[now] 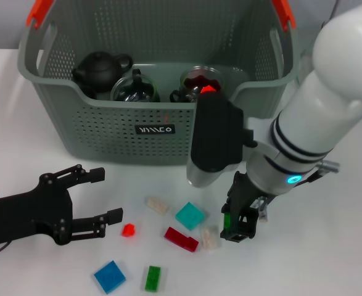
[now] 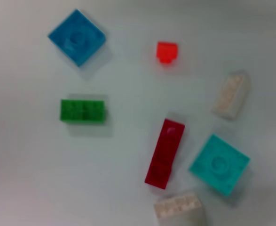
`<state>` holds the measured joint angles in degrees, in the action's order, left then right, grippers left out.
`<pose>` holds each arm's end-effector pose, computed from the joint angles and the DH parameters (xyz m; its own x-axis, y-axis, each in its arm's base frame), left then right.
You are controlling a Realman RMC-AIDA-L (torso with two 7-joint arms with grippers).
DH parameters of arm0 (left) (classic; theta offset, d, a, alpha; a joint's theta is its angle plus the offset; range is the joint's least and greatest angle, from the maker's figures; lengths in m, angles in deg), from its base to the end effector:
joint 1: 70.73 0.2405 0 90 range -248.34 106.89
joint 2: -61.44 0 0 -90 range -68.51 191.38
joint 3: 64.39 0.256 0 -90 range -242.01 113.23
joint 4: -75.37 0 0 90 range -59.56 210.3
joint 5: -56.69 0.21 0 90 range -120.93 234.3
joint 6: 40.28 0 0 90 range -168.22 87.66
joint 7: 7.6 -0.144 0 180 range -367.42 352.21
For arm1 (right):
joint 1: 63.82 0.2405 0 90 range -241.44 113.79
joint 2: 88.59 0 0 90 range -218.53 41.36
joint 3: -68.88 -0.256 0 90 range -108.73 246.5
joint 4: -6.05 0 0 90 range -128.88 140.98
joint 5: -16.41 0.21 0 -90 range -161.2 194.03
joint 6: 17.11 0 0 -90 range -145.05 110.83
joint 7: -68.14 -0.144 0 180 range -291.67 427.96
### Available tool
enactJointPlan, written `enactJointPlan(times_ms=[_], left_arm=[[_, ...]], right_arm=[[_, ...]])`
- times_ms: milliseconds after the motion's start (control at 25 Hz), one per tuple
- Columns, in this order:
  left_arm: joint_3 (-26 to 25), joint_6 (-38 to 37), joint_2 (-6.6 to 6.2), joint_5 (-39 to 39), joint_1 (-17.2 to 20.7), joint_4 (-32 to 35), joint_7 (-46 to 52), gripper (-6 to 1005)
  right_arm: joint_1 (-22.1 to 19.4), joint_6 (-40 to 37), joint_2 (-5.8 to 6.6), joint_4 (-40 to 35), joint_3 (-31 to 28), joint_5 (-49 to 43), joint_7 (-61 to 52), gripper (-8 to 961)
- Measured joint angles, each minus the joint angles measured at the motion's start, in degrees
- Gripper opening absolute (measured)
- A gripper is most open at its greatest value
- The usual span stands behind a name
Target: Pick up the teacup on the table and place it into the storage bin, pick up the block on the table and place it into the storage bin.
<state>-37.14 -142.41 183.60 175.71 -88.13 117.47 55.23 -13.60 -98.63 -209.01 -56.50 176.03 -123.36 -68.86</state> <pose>-0.3121 0.2460 0.0137 0.7891 0.2266 0.5709 0.4178 -0.8793 -0.2286 0.1170 0.3297 -0.1072 0.8421 -0.0992 0.5301 -0.0715 -0.9948 -0.0726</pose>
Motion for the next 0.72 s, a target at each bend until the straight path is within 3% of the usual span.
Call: enactJointPlan(times_ms=[120,400,560,720], left_arm=[[0.0,-0.1,-0.06,0.0,0.0,0.0,0.0,877],[-0.1,-0.3,-0.16,0.0,0.0,0.0,0.0,878],[-0.1,-0.4,-0.26,0.0,-0.3,0.1,0.0,878],[-0.1,-0.6,-0.32,0.0,-0.6,0.2,-0.1,877]], right_arm=[[-0.2,-6.2,0.05,-5.3,-3.7,-0.1,0.0,425],[1.7,-19.5,-0.09,-24.8,-18.8,3.3,-1.2,425],[5.1,-18.2,-0.06,-30.3,-28.0,5.5,-1.2,425],[7.4,-9.8,0.1,-29.0,-33.8,3.5,-0.6,425]])
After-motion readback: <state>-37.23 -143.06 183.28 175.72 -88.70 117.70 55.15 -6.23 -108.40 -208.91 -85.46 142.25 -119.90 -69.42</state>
